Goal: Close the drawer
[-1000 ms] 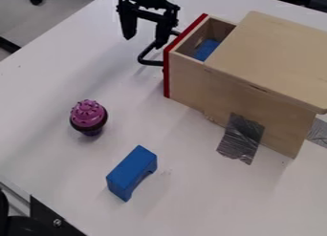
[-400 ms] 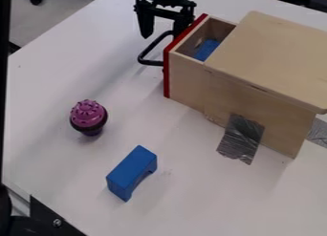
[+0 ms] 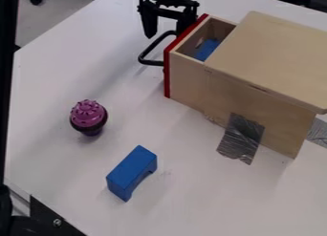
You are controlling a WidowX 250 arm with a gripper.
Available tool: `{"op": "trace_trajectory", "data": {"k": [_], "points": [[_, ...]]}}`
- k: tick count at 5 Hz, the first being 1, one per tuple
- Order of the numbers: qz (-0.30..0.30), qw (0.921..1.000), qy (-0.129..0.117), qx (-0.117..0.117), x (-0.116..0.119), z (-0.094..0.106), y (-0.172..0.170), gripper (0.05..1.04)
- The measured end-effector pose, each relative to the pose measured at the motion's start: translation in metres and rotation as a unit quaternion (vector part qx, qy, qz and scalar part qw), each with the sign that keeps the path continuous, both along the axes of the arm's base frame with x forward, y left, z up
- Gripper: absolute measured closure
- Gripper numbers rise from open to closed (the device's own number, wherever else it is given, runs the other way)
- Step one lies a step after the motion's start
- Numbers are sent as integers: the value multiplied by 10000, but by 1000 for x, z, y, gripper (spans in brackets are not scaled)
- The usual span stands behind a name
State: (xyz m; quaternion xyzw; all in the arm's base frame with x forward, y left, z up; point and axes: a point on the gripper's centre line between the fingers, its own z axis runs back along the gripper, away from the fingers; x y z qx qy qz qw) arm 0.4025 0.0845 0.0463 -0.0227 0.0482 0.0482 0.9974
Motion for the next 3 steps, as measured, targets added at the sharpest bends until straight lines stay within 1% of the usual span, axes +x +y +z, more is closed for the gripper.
{"op": "trace_trajectory", "data": {"k": [1,2,3], "points": [[-69,9993,-44,-371,0,-3,-15,85],[-102,9972,-14,-744,-3,-8,-27,85],[-113,9964,15,-837,-4,-8,-31,85]]}}
